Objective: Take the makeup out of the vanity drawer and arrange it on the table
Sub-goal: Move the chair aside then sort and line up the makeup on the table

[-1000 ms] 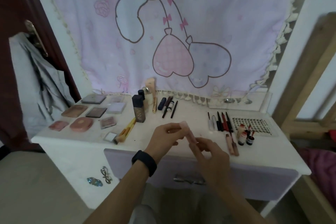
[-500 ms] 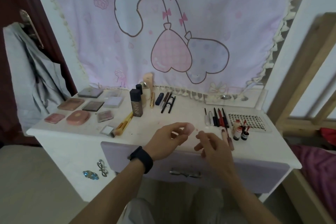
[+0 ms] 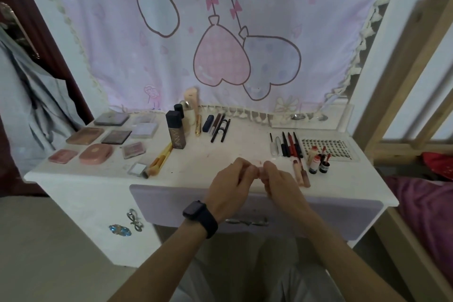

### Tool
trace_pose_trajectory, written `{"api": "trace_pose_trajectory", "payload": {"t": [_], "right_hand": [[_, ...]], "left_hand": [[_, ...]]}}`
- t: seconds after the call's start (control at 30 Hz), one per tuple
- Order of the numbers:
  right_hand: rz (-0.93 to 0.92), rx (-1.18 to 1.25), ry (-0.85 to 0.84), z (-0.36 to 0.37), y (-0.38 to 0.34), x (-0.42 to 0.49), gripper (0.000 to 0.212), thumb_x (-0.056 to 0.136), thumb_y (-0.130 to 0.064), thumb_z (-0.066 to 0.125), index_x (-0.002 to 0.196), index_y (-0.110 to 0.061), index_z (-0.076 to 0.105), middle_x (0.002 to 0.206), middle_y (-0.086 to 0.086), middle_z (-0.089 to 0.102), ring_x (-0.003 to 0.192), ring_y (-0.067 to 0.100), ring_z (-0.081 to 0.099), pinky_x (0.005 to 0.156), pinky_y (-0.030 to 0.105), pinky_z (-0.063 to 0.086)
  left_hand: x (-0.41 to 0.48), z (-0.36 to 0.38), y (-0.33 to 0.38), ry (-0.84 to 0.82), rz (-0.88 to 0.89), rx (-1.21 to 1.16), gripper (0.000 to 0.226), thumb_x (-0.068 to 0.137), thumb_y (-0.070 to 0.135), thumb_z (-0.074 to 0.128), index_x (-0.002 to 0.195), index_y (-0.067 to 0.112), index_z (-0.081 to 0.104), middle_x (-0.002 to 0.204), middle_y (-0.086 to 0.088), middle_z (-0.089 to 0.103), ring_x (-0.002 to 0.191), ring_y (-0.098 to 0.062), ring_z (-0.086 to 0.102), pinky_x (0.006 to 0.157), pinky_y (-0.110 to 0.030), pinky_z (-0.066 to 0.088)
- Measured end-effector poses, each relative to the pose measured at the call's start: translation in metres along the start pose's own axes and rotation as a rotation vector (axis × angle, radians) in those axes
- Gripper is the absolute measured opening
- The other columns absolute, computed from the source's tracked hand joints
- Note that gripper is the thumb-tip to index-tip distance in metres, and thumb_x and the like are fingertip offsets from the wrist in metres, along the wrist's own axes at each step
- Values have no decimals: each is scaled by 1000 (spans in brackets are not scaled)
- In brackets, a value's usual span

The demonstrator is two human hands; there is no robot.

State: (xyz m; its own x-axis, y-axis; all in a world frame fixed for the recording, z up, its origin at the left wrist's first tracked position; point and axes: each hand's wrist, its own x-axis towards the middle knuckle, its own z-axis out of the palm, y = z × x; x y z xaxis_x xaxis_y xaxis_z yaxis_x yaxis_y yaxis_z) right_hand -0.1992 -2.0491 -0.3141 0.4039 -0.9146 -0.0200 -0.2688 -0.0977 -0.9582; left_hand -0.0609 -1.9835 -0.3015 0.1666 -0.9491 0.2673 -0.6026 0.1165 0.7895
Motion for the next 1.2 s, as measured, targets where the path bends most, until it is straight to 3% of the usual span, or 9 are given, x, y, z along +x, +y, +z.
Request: {"api": "trace_pose_trajectory", "payload": {"t": [0.1,0.2,0.33,0.4,0.57,0.7,0.83,0.97,1.2], "right_hand": [[-55,-102,122,2,0,-2,52,103,-45,35,64,-44,69,66,-22,67,73,-6,62,64,20,42],[-136,-173,191,4,6,-2,55,100,-51,32,69,-30,72,85,7,74,84,14,67,80,36,53],[-345,-260,269,3,7,-2,67,90,-58,28,57,-9,60,47,-8,53,44,9,47,44,18,34],[-421,-295,244,1,7,-2,60,92,-54,32,55,-13,54,45,-12,49,41,7,43,45,16,34],[-322,-243,4,-10,13,-1,33,103,-44,45,84,-24,64,74,-9,66,63,11,58,58,23,45],[-285,-166,-140,-18,15,-4,11,103,-31,54,105,-29,64,89,-16,66,57,8,59,54,21,48],[-244,-114,-143,-18,13,-7,24,98,-35,63,121,-35,59,112,-16,64,69,13,70,58,19,52],[-74,-205,-88,-21,1,-3,52,85,-74,45,104,-30,64,81,-11,75,54,5,65,50,13,46],[-187,-152,-177,-30,3,0,15,96,-46,61,106,-35,63,96,-10,71,73,10,71,60,23,56]], "left_hand": [[0,7,1,-28,-161,-256,27,104,37,44,103,18,62,106,12,71,89,7,63,73,-12,48],[4,6,-1,-93,-279,-332,34,104,42,42,102,17,65,92,17,68,71,1,56,61,-13,41],[2,4,-3,-198,-478,-699,46,103,46,44,81,15,69,54,11,39,47,-7,32,45,-19,32],[1,1,-5,-233,-539,-777,49,101,47,46,72,16,70,53,8,32,46,-9,26,43,-21,27],[4,-11,-7,-208,-438,-541,41,102,47,44,91,16,70,58,11,43,47,-6,34,49,-20,31],[2,-12,-14,-200,-402,-429,37,103,47,44,82,23,62,61,8,44,45,-4,35,50,-21,31],[3,-9,-19,-177,-377,-408,36,103,46,44,86,21,65,61,7,46,45,-4,36,47,-20,32],[3,-5,-22,-153,-341,-360,34,102,47,45,84,24,64,63,9,50,45,-1,40,48,-17,35],[3,-4,-21,-152,-361,-405,36,102,46,45,80,22,61,62,7,49,45,-2,38,48,-18,33]]}}
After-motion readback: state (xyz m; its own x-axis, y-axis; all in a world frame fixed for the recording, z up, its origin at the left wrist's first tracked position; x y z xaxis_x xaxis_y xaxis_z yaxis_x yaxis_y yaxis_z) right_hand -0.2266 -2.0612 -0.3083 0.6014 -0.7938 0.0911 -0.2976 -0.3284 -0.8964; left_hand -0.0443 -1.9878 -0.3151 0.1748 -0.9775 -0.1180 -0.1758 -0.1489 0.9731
